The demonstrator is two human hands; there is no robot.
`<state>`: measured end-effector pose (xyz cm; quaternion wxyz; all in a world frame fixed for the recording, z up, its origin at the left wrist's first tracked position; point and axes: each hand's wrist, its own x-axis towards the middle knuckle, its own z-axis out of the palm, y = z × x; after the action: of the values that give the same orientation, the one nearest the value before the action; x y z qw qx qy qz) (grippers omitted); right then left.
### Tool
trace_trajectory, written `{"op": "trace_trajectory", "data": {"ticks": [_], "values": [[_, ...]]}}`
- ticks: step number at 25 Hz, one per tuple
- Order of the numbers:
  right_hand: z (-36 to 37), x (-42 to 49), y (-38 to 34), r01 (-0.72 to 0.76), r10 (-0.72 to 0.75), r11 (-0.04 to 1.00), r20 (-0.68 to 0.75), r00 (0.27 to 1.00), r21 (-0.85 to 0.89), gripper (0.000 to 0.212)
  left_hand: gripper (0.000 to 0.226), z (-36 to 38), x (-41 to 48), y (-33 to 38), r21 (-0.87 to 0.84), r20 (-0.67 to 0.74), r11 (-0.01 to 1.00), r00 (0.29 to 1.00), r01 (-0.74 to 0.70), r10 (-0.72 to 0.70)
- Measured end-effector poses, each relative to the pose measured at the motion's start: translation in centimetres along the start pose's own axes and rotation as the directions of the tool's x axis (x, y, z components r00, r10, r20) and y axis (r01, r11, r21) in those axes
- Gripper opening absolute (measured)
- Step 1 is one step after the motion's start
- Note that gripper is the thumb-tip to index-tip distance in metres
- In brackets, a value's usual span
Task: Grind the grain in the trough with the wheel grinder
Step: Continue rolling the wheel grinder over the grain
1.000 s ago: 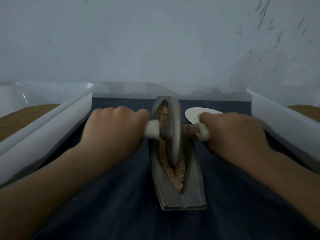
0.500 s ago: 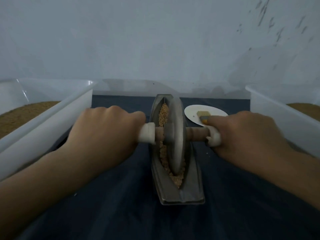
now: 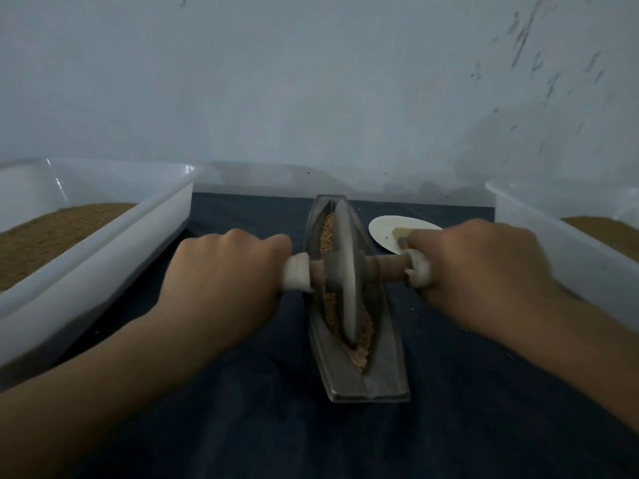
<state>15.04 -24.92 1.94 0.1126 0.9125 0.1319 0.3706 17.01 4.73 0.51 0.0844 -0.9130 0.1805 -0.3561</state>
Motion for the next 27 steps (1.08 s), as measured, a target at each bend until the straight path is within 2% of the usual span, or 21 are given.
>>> {"op": "trace_trajectory", "data": {"ticks": [2, 3, 5, 7, 8, 9, 11, 13, 14, 16, 18, 20, 22, 25, 27], "values": [[1.5, 2.6, -1.1, -0.075, 0.078, 0.996, 0.065, 0.995, -0.057, 0.024, 0.036, 0.7, 1.8, 1.0, 0.083, 0.06, 0.994, 0.995, 0.072, -0.077], [2.3, 4.3, -1.4, -0.133, 0.135, 0.991, 0.129, 0.982, -0.026, 0.018, 0.025, 1.1, 3.8, 1.5, 0.096, 0.084, 0.989, 0.99, 0.108, -0.117], [3.8, 6.6, -1.7, -0.282, 0.237, 0.956, 0.343, 0.909, 0.087, 0.014, 0.014, 1.1, 7.7, 1.8, 0.115, 0.146, 0.99, 0.984, 0.086, -0.102], [4.0, 6.1, -1.1, -0.309, 0.222, 0.938, 0.418, 0.881, 0.154, 0.02, 0.015, 0.6, 9.0, 1.7, 0.141, 0.2, 0.989, 0.978, 0.036, -0.064], [3.5, 4.8, -0.7, -0.228, 0.171, 0.963, 0.326, 0.93, 0.145, 0.026, 0.013, 0.3, 7.9, 1.5, 0.118, 0.179, 0.993, 0.983, 0.015, -0.036], [2.9, 3.3, -0.5, -0.114, 0.098, 0.99, 0.165, 0.981, 0.086, 0.029, 0.013, 0.2, 5.9, 1.2, 0.08, 0.143, 0.997, 0.99, 0.009, -0.02], [1.3, 0.7, -0.4, 0.009, -0.012, 0.999, -0.064, 0.998, -0.045, 0.031, 0.029, 0.3, 1.6, 0.8, 0.012, 0.029, 1.0, 0.999, -0.025, 0.025], [1.3, 1.1, 0.1, 0.045, -0.048, 0.998, -0.066, 0.997, -0.038, 0.026, 0.041, 1.0, 0.9, 0.1, -0.015, -0.017, 1.0, 1.0, -0.023, 0.023], [1.7, 1.8, -0.3, 0.023, -0.023, 0.998, -0.002, 1.0, -0.053, 0.026, 0.039, 1.5, 1.4, 0.1, -0.005, -0.027, 1.0, 1.0, 0.002, -0.002], [2.7, 4.7, -1.5, -0.074, 0.084, 0.995, 0.14, 0.987, -0.073, 0.023, 0.023, 2.4, 3.8, 0.7, 0.018, 0.041, 0.995, 0.994, 0.103, -0.104], [2.9, 7.7, -2.2, -0.16, 0.167, 0.986, 0.244, 0.955, -0.048, 0.006, 0.008, 3.1, 6.5, 1.2, -0.01, 0.126, 0.983, 0.975, 0.185, -0.182], [2.7, 8.0, -1.9, -0.129, 0.136, 0.991, 0.301, 0.944, -0.044, 0.005, 0.007, 3.3, 6.7, 0.9, -0.029, 0.202, 0.98, 0.962, 0.196, -0.186], [1.5, 5.3, -1.0, -0.006, 0.011, 1.0, 0.225, 0.974, -0.027, 0.018, 0.014, 2.0, 4.1, 0.2, -0.045, 0.138, 0.995, 0.987, 0.084, -0.078], [-0.1, 0.4, -0.2, 0.114, -0.112, 0.993, -0.064, 0.992, 0.034, 0.02, 0.022, 0.0, 0.0, -0.7, -0.011, -0.044, 0.995, 0.994, -0.104, 0.103], [0.7, 1.2, 0.2, 0.098, -0.097, 0.995, -0.034, 0.995, 0.024, 0.022, 0.026, 0.3, 0.4, -0.8, -0.012, 0.033, 0.998, 0.997, -0.069, 0.069]]}}
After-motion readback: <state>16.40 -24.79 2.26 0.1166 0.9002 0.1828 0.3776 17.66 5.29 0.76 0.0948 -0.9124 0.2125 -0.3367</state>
